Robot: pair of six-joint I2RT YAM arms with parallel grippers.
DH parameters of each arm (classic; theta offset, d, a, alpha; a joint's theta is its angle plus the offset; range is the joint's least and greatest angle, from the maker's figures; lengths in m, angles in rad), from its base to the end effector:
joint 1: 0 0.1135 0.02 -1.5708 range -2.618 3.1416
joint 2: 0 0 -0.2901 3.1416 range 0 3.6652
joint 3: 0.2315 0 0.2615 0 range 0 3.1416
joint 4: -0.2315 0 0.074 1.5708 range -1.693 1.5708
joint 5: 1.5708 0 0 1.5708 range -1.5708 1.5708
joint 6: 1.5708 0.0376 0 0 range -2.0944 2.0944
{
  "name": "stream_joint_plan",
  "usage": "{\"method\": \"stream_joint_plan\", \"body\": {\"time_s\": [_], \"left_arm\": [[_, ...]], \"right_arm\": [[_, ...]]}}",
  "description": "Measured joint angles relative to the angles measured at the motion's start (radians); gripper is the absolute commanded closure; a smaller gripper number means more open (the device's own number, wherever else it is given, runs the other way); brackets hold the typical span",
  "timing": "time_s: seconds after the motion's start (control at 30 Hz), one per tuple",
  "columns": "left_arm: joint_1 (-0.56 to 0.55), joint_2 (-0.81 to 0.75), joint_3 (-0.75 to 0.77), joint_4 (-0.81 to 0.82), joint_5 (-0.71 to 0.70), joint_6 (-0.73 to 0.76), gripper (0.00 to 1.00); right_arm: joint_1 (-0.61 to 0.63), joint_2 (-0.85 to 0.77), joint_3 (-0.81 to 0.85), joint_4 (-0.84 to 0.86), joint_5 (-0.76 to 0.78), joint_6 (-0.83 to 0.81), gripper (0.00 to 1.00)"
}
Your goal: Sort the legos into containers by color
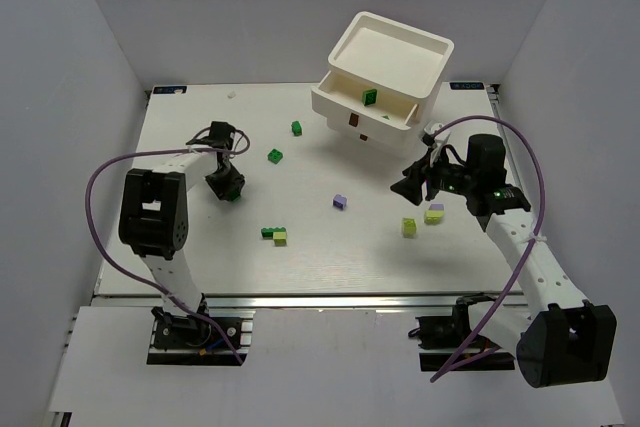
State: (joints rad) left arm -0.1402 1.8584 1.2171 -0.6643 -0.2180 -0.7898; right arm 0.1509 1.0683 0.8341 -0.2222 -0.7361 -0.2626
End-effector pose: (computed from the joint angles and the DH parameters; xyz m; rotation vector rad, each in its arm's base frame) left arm 0.3686 -0.0438 0.1807 -0.9343 2.6463 0.1066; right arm 0.2268 0.0600 0.3221 -0.8399 1.7724 0.6679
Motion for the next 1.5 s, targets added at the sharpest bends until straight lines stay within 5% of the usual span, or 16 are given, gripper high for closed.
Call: {"method": "stream_joint_plan", "body": {"time_s": [0.1, 0.2, 0.23, 0.37, 0.53, 0.77, 0.93, 1.17, 1.33, 1.5], "left_arm": [[-0.004, -0.045, -0.044, 0.027, 0.038, 0.068, 1.00], [-0.014, -0.171, -0.114, 0.118, 0.192, 0.189, 1.00], [-0.020, -0.230, -0.143, 0.174, 0.249, 0.221, 1.00], [-0.047, -0.404, -0.154, 0.384, 0.515, 0.292, 1.00], [-0.109, -0.319, 0.013, 0.586, 0.731, 0.286, 1.00], [-0.207, -0.072, 0.283, 0.697, 0.784, 0.175, 0.99], [-0.258, 0.079, 0.504, 0.720, 0.748, 0.108, 0.89], [-0.296, 0.206, 0.691, 0.686, 0.638, 0.068, 0.40], [-0.303, 0.266, 0.767, 0.638, 0.598, 0.063, 0.31], [-0.302, 0.299, 0.833, 0.587, 0.584, 0.067, 0.31]], "right_arm": [[0.000, 0.000, 0.000, 0.000, -0.003, -0.013, 0.52], [0.000, 0.000, 0.000, -0.003, -0.015, -0.049, 0.95], [0.001, 0.000, 0.000, -0.007, -0.021, -0.056, 1.00], [0.004, 0.000, 0.000, -0.013, -0.030, -0.067, 1.00], [0.008, 0.000, 0.000, -0.013, -0.029, -0.071, 1.00], [0.008, 0.000, -0.006, -0.006, -0.025, -0.071, 1.00], [0.008, 0.000, -0.014, -0.007, -0.023, -0.071, 0.99], [0.008, 0.000, -0.014, -0.007, -0.023, -0.070, 0.80], [0.009, 0.000, -0.014, -0.008, -0.029, -0.085, 0.50], [0.009, 0.000, -0.014, -0.021, -0.073, -0.134, 0.43]]}}
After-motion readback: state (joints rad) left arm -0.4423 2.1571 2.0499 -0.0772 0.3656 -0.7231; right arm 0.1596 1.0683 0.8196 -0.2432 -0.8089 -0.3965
